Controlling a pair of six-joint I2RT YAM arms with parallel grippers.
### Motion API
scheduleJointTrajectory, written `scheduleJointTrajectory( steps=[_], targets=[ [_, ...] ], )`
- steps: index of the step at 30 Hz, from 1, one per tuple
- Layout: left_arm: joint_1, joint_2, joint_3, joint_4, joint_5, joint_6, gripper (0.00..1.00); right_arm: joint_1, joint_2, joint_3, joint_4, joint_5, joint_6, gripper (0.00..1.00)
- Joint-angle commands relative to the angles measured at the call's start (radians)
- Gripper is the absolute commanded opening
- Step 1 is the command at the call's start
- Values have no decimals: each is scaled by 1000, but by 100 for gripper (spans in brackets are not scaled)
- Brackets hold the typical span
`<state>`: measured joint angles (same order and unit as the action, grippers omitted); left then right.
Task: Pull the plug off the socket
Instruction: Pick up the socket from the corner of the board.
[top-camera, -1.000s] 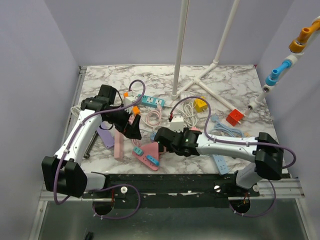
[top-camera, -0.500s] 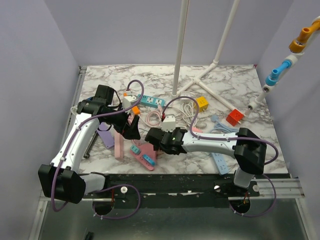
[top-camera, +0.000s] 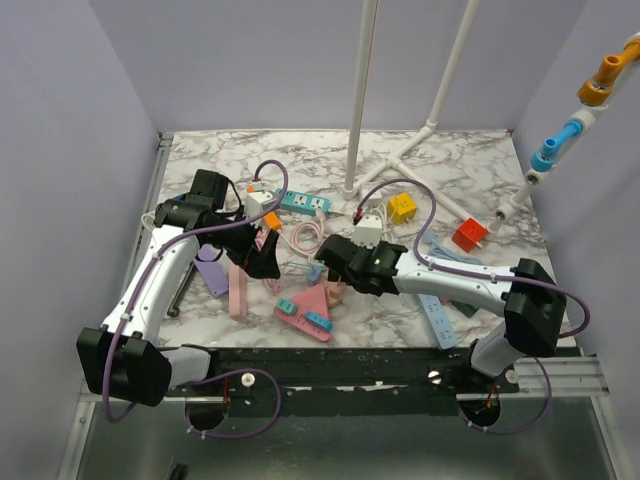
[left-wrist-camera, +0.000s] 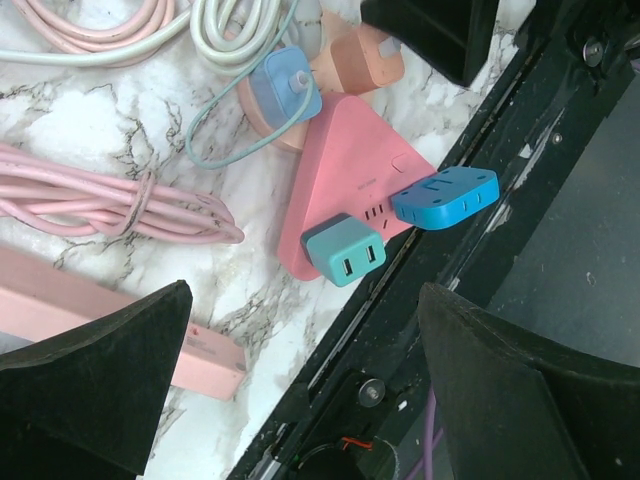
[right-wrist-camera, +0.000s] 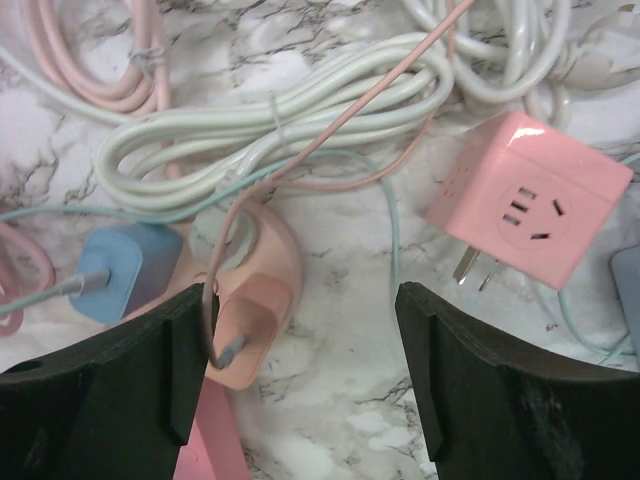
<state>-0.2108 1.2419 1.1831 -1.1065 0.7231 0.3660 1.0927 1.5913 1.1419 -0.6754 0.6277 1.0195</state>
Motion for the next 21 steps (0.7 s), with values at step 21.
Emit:
scheduleJointTrajectory(
  steps=[21],
  targets=[
    [4, -30, -30, 34, -44, 35, 98, -24, 181, 114, -3, -123, 67, 86]
  ],
)
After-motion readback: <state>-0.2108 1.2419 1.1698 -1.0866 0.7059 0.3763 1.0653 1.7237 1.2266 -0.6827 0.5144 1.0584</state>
